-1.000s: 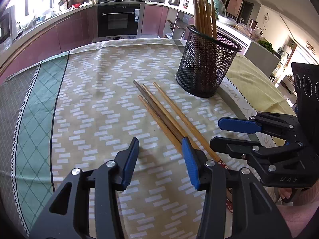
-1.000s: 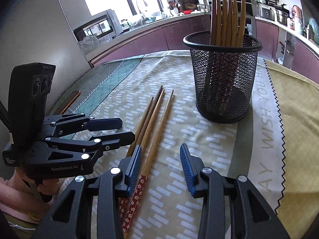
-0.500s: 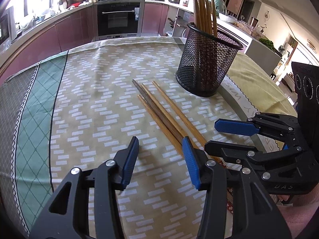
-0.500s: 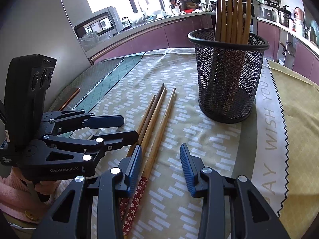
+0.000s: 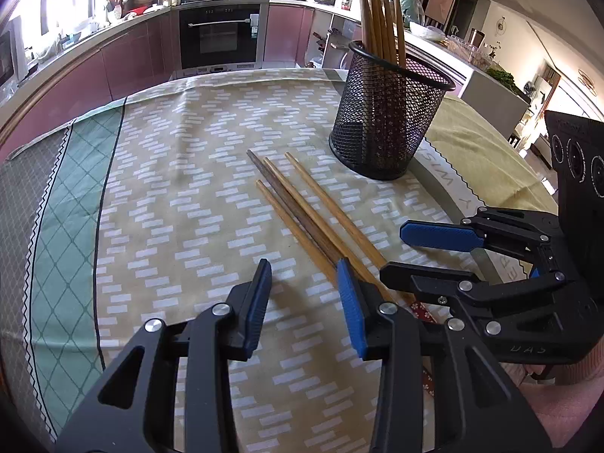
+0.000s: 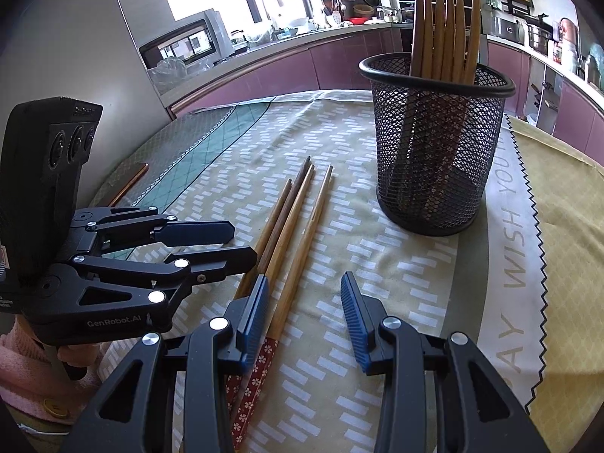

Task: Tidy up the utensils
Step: 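Move both open tools back to the loose chopsticks on the cloth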

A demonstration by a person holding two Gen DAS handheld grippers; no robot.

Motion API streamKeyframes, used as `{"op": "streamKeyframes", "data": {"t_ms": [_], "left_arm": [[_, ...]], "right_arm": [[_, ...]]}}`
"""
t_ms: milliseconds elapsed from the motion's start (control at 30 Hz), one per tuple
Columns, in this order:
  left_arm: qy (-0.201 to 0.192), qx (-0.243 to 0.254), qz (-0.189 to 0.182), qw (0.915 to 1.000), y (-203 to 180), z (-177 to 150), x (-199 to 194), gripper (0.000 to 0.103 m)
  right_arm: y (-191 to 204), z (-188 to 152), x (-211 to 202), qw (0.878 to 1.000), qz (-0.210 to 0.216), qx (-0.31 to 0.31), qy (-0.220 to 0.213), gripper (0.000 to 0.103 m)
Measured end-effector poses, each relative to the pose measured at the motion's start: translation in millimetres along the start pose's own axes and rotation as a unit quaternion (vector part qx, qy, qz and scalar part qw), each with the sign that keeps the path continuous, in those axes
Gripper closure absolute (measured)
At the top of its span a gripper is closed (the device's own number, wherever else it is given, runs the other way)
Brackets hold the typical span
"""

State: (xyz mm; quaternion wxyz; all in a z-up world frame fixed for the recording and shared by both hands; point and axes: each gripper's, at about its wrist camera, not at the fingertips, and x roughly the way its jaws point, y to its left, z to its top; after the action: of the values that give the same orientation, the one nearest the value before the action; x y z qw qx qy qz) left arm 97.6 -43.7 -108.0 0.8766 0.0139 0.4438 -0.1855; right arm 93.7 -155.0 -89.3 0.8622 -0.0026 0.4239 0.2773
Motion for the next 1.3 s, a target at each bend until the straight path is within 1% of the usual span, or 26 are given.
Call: {"op": "streamKeyframes", "data": {"t_ms": [200,400,533,600,767,933,1133,1200,1300], "left_arm": [[0.004,-0.003,-0.005,1.0000,3,-2,-2,0.069],[0.000,-0.010,-0.025,0.9996,2,-1,-2,0.067],[0.002,0.000,-0.018,0.9998,-4,1,2,0.067],[0.003,0.001,-0.016,0.9999,-4,2,3,0.067],[0.008,0.002,-0.012,0.9999,-1,1,3,0.074],[0.012,0.010,-0.010,0.9998,-1,0,2,0.076],[0.011,0.007,-0.007,0.9999,-1,2,4,0.079],[0.009,0.005,-0.004,0.9999,-1,4,5,0.083],[0.008,0.000,-0.003,1.0000,0,5,6,0.084]], "right_arm": [[2,2,3,1.000,-0.002,-0.005,0.002,0.065],[4,3,5,1.000,-0.006,-0.006,0.005,0.065],[5,3,6,1.000,-0.011,-0.009,0.007,0.066],[6,3,7,1.000,-0.015,-0.011,0.009,0.068],[7,4,9,1.000,-0.021,-0.013,0.012,0.072],[6,5,10,0.999,-0.025,-0.014,0.013,0.074],[7,11,15,0.999,-0.035,-0.017,0.016,0.074],[8,13,18,0.999,-0.038,-0.020,0.017,0.074],[8,16,21,0.999,-0.043,-0.020,0.018,0.076]]}}
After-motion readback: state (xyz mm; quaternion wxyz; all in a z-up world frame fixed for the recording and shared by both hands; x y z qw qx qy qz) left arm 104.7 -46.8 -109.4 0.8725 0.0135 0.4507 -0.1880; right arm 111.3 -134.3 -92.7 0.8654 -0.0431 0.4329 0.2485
